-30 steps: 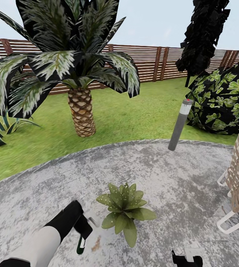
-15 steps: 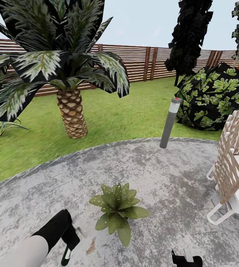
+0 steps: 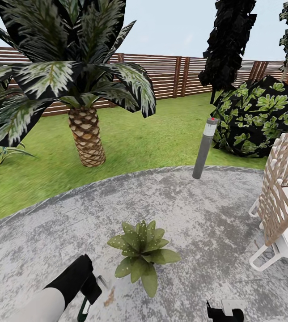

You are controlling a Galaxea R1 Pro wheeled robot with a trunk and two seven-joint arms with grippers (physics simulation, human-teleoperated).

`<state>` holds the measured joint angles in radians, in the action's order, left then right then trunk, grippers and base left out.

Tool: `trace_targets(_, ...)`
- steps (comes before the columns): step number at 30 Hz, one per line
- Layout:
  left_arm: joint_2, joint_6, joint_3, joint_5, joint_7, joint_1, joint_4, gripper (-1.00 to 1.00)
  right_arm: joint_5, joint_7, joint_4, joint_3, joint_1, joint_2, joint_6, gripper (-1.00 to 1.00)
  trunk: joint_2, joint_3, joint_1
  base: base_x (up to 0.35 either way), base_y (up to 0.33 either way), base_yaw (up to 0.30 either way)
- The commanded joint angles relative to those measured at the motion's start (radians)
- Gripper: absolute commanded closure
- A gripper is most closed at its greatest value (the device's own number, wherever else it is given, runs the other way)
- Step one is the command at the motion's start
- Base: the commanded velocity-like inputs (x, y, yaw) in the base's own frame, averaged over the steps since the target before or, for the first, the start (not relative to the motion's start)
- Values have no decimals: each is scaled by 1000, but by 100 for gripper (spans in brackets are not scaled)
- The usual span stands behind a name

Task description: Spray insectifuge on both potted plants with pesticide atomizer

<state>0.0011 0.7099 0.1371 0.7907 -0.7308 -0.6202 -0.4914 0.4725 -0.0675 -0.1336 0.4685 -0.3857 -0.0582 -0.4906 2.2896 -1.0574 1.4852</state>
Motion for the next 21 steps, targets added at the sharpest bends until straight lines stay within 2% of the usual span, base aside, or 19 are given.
trace_targets(1,1,4,2,12,-9,-4,-2,100,11,-6,2,4,-1,0,-3,-100,0,-1,0,0,0,0)
trace_targets(3,7,6,2,14,11,-2,0,100,11,-6,2,4,-1,0,-3,-100,0,-1,0,0,0,0)
trace_targets(7,11,6,-2,5,131,4,15,100,11,-6,2,4,-1,0,-3,-100,0,-1,0,0,0,0)
trace_targets(10,3,5,-5,0,148,5,17,100,11,-6,2,4,-1,0,-3,-100,0,-1,0,0,0,0)
trace_targets(12,-8,6,-5,-4,150,4,10,100,11,-6,2,4,-1,0,-3,-100,0,-1,0,0,0,0)
trace_targets(14,-41,6,-3,-9,151,3,2,100,11,-6,2,4,-1,0,-3,-100,0,-1,0,0,0,0)
trace_targets(16,-46,6,-2,-10,146,2,0,100,11,-6,2,4,-1,0,-3,-100,0,-1,0,0,0,0)
trace_targets(19,-34,-2,-1,-9,84,-2,-1,100,10,-7,1,4,-1,-2,-3,-100,0,-1,0,0,0,0)
trace_targets(21,-9,-7,-1,-7,32,-7,-1,100,10,-7,0,4,-1,-3,-3,-100,0,-1,0,0,0,0)
